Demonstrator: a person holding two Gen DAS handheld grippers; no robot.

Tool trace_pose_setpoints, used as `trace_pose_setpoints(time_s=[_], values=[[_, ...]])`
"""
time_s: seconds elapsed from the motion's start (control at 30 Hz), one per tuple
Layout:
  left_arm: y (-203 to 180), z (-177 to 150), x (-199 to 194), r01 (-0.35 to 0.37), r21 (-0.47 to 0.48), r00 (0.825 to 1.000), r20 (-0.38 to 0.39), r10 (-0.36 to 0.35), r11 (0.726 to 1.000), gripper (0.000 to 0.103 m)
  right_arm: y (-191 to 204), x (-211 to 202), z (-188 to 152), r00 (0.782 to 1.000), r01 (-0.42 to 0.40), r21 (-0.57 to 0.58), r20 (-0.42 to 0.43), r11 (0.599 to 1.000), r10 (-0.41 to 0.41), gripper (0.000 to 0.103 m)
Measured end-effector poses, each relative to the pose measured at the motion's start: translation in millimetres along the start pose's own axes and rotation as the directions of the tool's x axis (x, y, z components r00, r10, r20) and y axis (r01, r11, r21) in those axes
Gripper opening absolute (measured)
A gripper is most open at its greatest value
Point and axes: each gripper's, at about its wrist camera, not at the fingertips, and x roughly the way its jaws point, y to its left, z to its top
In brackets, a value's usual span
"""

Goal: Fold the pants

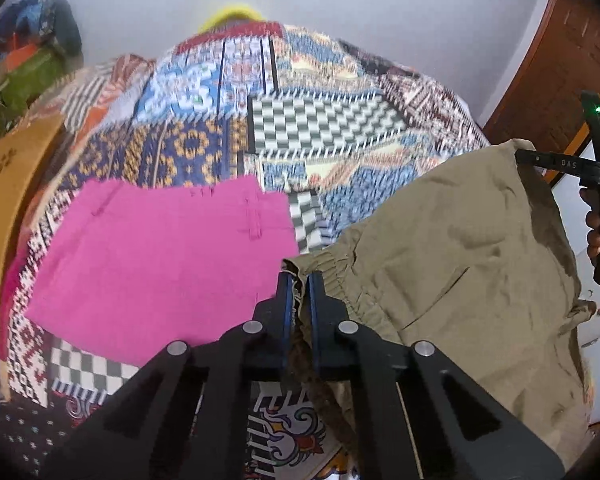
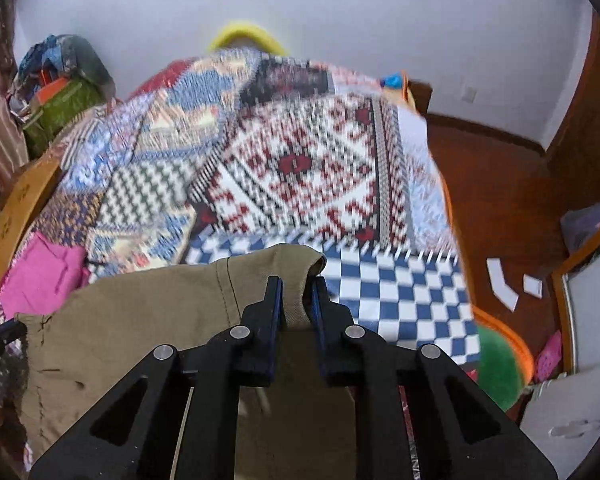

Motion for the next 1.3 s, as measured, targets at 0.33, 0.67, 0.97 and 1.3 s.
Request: trace_pose_setpoints(time_s=[0.33, 0.67, 0.97, 1.3], values=[[-10.8, 30.5, -67.5, -0.019, 0.037, 0.985, 0.17, 0.012, 0.999, 0.006, 10.8, -81.8, 20.9, 0.979, -0.033, 0.001, 0.203, 0.999, 0.032, 0.013], [-34.3, 16.2, -121.0, 0.017, 0.083, 0.976, 0.216, -0.035, 0.996, 0.005, 5.5, -144.3, -19.8, 0.966, -0.05, -0.005, 0.255, 0.999, 0.05, 0.013], [-60.9, -14.9, -176.8, 0.045, 0.137, 0.969, 0.235, -0.076, 0.99, 0.005, 2.1, -192.1, -62.0, 0.96, -0.077, 0.009, 0.269, 0.997, 0.072, 0.013], [-72.6, -64.5, -213.2, 0.074, 0.139, 0.973, 0.206, -0.102, 0.987, 0.003, 3.7, -225.1, -113.8, 0.962, -0.098, 0.021, 0.258, 0.995, 0.089, 0.013]])
